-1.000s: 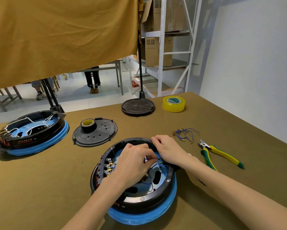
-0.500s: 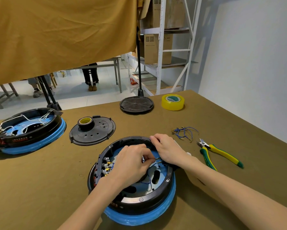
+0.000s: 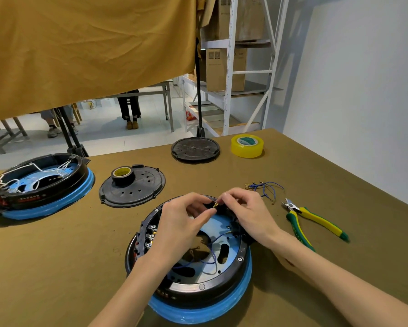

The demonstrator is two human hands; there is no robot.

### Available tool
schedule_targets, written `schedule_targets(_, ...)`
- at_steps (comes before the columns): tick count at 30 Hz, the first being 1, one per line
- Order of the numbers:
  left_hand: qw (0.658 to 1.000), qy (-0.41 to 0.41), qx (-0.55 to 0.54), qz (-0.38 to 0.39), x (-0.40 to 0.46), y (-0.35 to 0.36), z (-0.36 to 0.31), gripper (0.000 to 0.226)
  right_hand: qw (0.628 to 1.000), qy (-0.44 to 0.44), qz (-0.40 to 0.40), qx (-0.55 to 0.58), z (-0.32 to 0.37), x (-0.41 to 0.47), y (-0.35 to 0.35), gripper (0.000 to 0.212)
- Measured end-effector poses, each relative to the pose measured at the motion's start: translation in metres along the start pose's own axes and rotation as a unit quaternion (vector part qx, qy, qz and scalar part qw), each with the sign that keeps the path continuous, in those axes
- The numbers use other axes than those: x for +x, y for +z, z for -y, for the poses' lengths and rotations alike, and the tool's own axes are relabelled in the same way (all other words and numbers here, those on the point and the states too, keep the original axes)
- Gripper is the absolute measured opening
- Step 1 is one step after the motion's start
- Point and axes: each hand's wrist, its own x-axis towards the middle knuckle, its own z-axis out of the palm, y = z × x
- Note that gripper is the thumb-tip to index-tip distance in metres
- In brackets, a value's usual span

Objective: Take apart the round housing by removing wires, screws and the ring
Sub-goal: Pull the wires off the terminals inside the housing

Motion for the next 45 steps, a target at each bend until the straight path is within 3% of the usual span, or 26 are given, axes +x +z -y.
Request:
schedule_targets(7,1.0,0.021,-0.011,0.0,-0.001,0.001,0.001,0.024,0.999,-0.003,0.031,-0.017,0.005,-0.004,-0.01,0.012)
schedule_targets(11,0.997,-0.05,0.018,0.056,-0.003,0.003,0.004,0.045,0.998,0.023,-0.057,-0.006,-0.011,0.017,-0.02,0.015)
schedule_targets(14,0.988,-0.06,0.08,0.118,-0.005,0.007,0.006,0.033,0.984,0.114,-0.132,-0.041,-0.036,0.042,-0.039,0.022)
schedule_targets(17,0.983,-0.038,0.118,0.137,-0.001,0.007,0.006,0.013,0.975,0.172,-0.11,-0.086,-0.051,0.052,-0.047,0.025)
schedule_targets(20,0.977,-0.039,0.137,0.159,0.0,0.007,0.008,0.011,0.982,0.144,-0.083,-0.089,-0.048,0.048,-0.038,0.022)
schedule_targets(24,0.977,-0.044,0.173,0.12,0.001,0.008,0.013,0.006,0.994,0.055,-0.031,-0.089,-0.027,0.037,-0.025,0.016)
schedule_targets(28,0.98,-0.087,0.173,0.04,0.003,0.006,0.015,0.006,0.983,-0.013,0.077,-0.169,0.003,0.032,-0.012,0.013)
schedule_targets(32,0.975,-0.116,0.185,0.032,0.002,0.006,0.018,0.005,0.909,-0.074,0.156,-0.38,0.023,0.029,0.004,0.021)
schedule_targets(34,0.973,-0.125,0.19,0.032,0.001,0.006,0.018,0.009,0.89,-0.059,0.175,-0.417,0.029,0.028,0.01,0.022)
schedule_targets(40,0.978,-0.13,0.163,0.009,0.003,0.005,0.02,0.011,0.881,-0.039,0.187,-0.432,0.035,0.029,0.015,0.019)
schedule_targets(45,0.984,-0.119,0.128,-0.032,0.004,0.002,0.017,0.009,0.923,-0.029,0.107,-0.369,0.035,0.032,0.007,0.017)
